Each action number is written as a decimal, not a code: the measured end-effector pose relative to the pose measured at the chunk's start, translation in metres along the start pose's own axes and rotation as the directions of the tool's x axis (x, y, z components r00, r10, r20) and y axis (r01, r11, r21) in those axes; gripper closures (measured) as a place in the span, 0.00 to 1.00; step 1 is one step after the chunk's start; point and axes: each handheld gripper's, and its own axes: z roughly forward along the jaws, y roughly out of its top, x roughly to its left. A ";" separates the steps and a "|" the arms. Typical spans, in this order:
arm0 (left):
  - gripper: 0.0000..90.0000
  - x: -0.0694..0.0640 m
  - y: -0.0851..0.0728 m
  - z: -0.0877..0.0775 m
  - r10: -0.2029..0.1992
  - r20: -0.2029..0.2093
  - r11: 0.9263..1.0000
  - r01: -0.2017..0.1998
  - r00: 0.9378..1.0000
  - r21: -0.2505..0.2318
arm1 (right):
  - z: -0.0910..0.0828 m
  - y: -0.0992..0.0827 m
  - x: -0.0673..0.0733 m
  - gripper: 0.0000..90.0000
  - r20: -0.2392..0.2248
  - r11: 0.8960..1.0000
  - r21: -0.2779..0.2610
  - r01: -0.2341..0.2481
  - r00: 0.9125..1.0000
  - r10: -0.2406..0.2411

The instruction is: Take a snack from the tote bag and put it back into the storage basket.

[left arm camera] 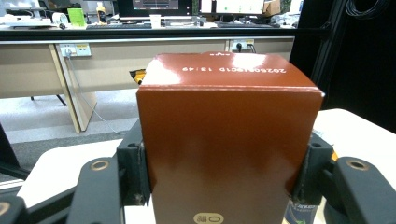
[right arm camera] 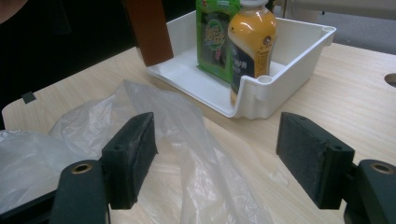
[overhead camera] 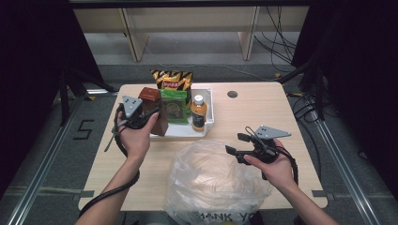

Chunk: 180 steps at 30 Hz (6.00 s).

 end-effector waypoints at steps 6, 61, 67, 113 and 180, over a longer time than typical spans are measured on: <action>0.41 0.003 -0.002 0.004 -0.008 -0.009 1.000 0.008 1.000 0.003 | -0.001 -0.001 0.001 0.32 0.003 1.000 0.004 -0.017 1.000 0.017; 0.41 0.012 -0.018 0.042 0.028 -0.081 0.998 -0.024 0.996 0.058 | -0.002 -0.002 0.003 0.32 0.000 0.999 0.021 -0.044 0.999 0.044; 0.41 0.012 -0.020 0.045 0.031 -0.089 0.998 -0.025 0.996 0.063 | -0.001 -0.002 0.002 0.32 -0.005 1.000 0.006 -0.022 1.000 0.022; 0.41 0.014 -0.035 0.064 0.026 -0.128 0.996 -0.014 0.991 0.092 | -0.002 -0.003 0.005 0.32 -0.010 1.000 0.018 -0.024 1.000 0.024; 0.16 0.016 -0.034 0.058 0.005 -0.040 0.987 0.002 0.999 0.160 | 0.002 -0.004 0.006 0.29 -0.023 1.000 0.025 -0.011 1.000 0.012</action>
